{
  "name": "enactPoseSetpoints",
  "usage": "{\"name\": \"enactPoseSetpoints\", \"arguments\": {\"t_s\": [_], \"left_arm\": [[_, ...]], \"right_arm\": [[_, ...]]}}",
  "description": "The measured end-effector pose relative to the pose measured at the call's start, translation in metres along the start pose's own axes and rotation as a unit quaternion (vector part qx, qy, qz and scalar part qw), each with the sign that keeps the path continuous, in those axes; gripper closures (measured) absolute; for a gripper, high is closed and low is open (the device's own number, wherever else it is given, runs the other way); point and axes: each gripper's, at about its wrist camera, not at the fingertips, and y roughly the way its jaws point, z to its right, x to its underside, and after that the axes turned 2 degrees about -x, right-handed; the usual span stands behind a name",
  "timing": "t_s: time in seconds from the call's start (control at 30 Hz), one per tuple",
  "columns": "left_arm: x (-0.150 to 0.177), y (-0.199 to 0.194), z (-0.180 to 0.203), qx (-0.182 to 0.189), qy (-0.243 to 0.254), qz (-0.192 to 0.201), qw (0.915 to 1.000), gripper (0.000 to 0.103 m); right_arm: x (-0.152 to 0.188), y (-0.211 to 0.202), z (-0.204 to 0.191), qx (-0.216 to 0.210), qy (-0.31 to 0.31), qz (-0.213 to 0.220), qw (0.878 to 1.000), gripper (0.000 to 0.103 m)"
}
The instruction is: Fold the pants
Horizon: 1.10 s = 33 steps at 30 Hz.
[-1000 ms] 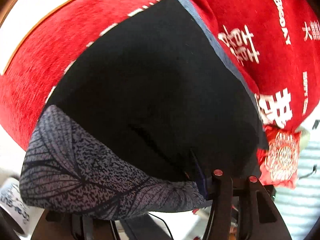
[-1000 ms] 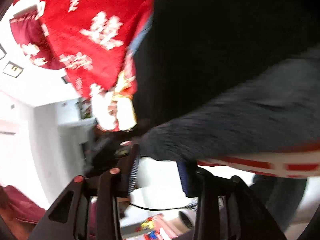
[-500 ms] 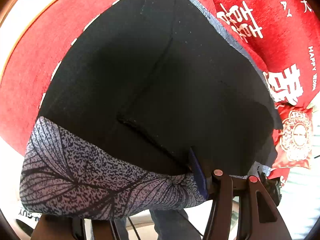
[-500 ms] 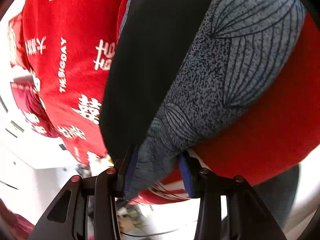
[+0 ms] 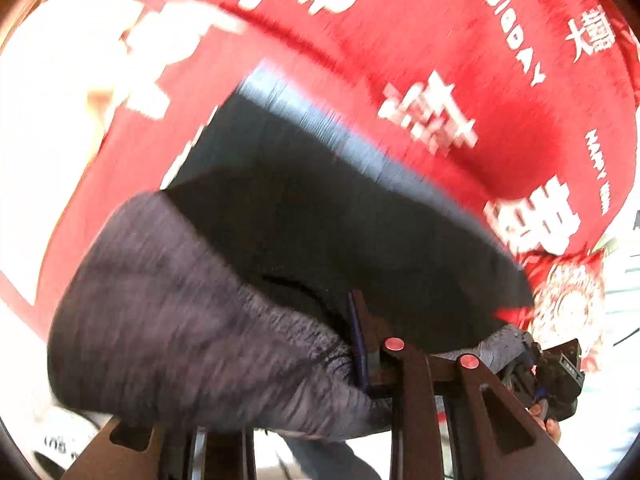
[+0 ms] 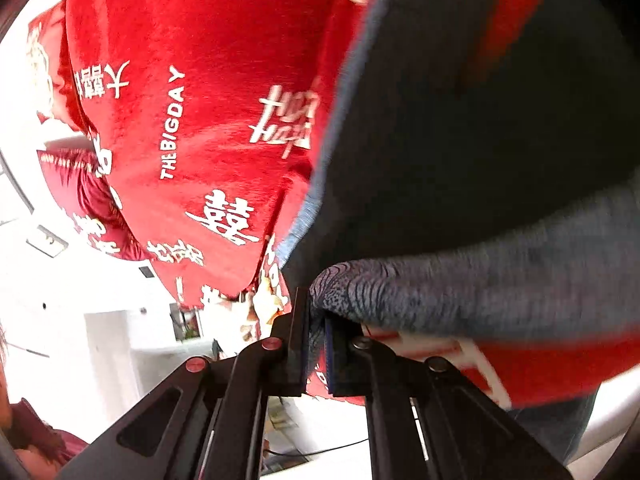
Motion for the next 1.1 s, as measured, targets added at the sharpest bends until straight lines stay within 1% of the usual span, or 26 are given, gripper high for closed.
{"name": "enactPoseSetpoints", "arguments": {"t_s": [0.07,0.1,0.13,0.2,0.23,0.27,0.33,0.43,0.47,0.5,0.57,0.6,0.63,0.67,0.7,0.73,0.77,0.8,0.83,0.87,0.9,0.93,0.97,1.0,1.07,1.1], "left_arm": [[-0.031,0.009,0.017,-0.003,0.004,0.016,0.9999,0.075],[-0.048,0.018,0.023,-0.014,0.006,0.024,0.9996,0.075],[-0.058,0.024,0.026,-0.023,0.009,0.029,0.9993,0.075],[-0.083,0.048,0.033,-0.051,0.023,0.039,0.9977,0.075],[-0.094,0.063,0.033,-0.072,0.030,0.043,0.9961,0.075],[-0.103,0.079,0.032,-0.090,0.030,0.043,0.9945,0.075],[-0.117,0.109,0.024,-0.112,0.025,0.039,0.9926,0.075],[-0.129,0.133,0.020,-0.132,0.023,0.043,0.9901,0.074],[-0.130,0.134,0.023,-0.140,0.028,0.044,0.9888,0.074],[-0.129,0.134,0.025,-0.144,0.031,0.041,0.9882,0.074],[-0.124,0.123,0.029,-0.145,0.044,0.034,0.9879,0.074],[-0.121,0.115,0.031,-0.146,0.051,0.033,0.9875,0.072],[-0.118,0.104,0.036,-0.147,0.059,0.034,0.9868,0.067],[-0.113,0.091,0.037,-0.150,0.066,0.040,0.9857,0.063],[-0.108,0.080,0.037,-0.160,0.071,0.050,0.9834,0.043],[-0.102,0.064,0.039,-0.179,0.078,0.071,0.9782,0.026],[-0.097,0.053,0.039,-0.186,0.082,0.090,0.9751,0.024],[-0.093,0.045,0.039,-0.186,0.085,0.099,0.9739,0.024],[-0.090,0.042,0.040,-0.189,0.089,0.097,0.9732,0.024],[-0.088,0.042,0.039,-0.193,0.091,0.095,0.9725,0.024],[-0.086,0.046,0.039,-0.198,0.095,0.092,0.9713,0.024],[-0.085,0.056,0.040,-0.210,0.105,0.081,0.9686,0.024],[-0.085,0.067,0.042,-0.218,0.112,0.074,0.9667,0.024],[-0.086,0.080,0.045,-0.224,0.120,0.069,0.9646,0.024],[-0.090,0.109,0.052,-0.241,0.135,0.066,0.9588,0.024],[-0.094,0.123,0.054,-0.254,0.138,0.064,0.9552,0.024]], "right_arm": [[-0.033,0.012,-0.011,0.013,-0.008,-0.016,1.000,0.096],[-0.048,0.023,-0.015,0.023,-0.008,-0.025,0.999,0.095],[-0.067,0.035,-0.017,0.035,-0.007,-0.037,0.999,0.094],[-0.100,0.060,-0.021,0.060,-0.017,-0.053,0.997,0.094],[-0.115,0.072,-0.019,0.073,-0.029,-0.062,0.995,0.093],[-0.127,0.084,-0.016,0.086,-0.040,-0.071,0.993,0.093],[-0.149,0.112,-0.010,0.117,-0.061,-0.089,0.987,0.092],[-0.166,0.146,0.009,0.171,-0.090,-0.115,0.974,0.090],[-0.170,0.153,0.013,0.177,-0.093,-0.117,0.973,0.090],[-0.173,0.156,0.016,0.172,-0.092,-0.112,0.974,0.090],[-0.172,0.154,0.015,0.170,-0.077,-0.111,0.976,0.086],[-0.168,0.150,0.009,0.167,-0.079,-0.111,0.976,0.070],[-0.166,0.146,0.001,0.169,-0.089,-0.110,0.975,0.040],[-0.160,0.141,-0.010,0.178,-0.108,-0.109,0.972,0.027],[-0.152,0.135,-0.023,0.183,-0.134,-0.105,0.968,0.021],[-0.148,0.130,-0.035,0.186,-0.154,-0.103,0.965,0.021],[-0.140,0.126,-0.044,0.186,-0.170,-0.103,0.962,0.021],[-0.132,0.123,-0.052,0.182,-0.182,-0.106,0.960,0.021],[-0.122,0.122,-0.059,0.176,-0.196,-0.111,0.958,0.026],[-0.117,0.124,-0.066,0.175,-0.206,-0.117,0.956,0.031],[-0.112,0.130,-0.069,0.179,-0.217,-0.128,0.951,0.044],[-0.106,0.141,-0.070,0.192,-0.233,-0.146,0.942,0.049],[-0.103,0.149,-0.067,0.204,-0.245,-0.159,0.935,0.050],[-0.099,0.164,-0.063,0.221,-0.258,-0.174,0.924,0.053],[-0.100,0.182,-0.054,0.240,-0.275,-0.192,0.911,0.053],[-0.102,0.192,-0.050,0.256,-0.292,-0.191,0.902,0.053]]}}
